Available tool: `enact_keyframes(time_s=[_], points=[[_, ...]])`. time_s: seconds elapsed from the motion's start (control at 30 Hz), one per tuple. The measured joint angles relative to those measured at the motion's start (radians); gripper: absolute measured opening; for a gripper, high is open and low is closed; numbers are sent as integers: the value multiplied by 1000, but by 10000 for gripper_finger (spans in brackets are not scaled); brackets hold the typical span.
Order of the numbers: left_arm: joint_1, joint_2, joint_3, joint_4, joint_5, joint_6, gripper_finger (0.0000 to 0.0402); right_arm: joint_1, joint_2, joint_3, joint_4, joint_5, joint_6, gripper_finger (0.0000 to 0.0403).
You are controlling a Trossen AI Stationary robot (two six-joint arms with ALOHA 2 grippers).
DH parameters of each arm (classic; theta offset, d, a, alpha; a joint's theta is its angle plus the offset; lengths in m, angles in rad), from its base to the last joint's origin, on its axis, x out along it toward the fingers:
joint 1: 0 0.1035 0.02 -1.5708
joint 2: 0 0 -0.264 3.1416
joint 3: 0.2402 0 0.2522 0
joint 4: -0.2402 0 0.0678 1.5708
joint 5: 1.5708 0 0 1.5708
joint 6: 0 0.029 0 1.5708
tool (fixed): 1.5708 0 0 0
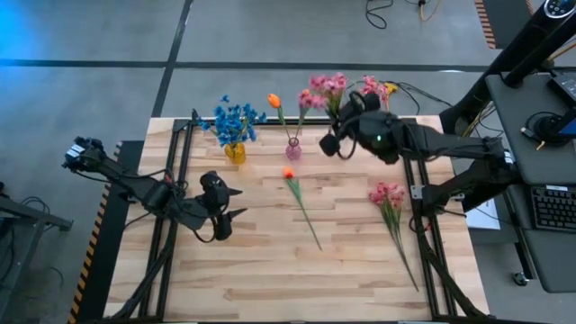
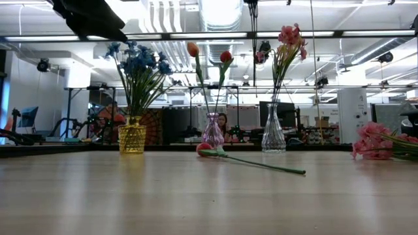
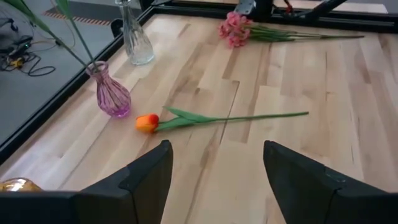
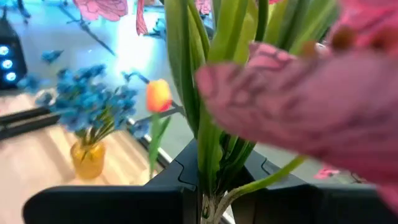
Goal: Sort flowers into vase by color
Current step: Put the left pink flowers into the transparent vase
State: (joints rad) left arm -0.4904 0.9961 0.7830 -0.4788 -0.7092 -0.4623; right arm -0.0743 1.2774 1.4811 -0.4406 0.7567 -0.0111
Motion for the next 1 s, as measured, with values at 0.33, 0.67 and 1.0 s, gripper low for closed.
enact_keyframes(time_s=[0.33, 0.67, 1.0], points=[[0, 1, 0, -22, -15, 4, 226, -132, -3, 18, -24, -8, -42, 43], [0, 1, 0, -26, -19, 8, 226, -215, 8, 18, -19, -9, -42, 43], [0, 1, 0, -26, -44, 9, 226, -241, 30, 18, -18, -9, -43, 43]])
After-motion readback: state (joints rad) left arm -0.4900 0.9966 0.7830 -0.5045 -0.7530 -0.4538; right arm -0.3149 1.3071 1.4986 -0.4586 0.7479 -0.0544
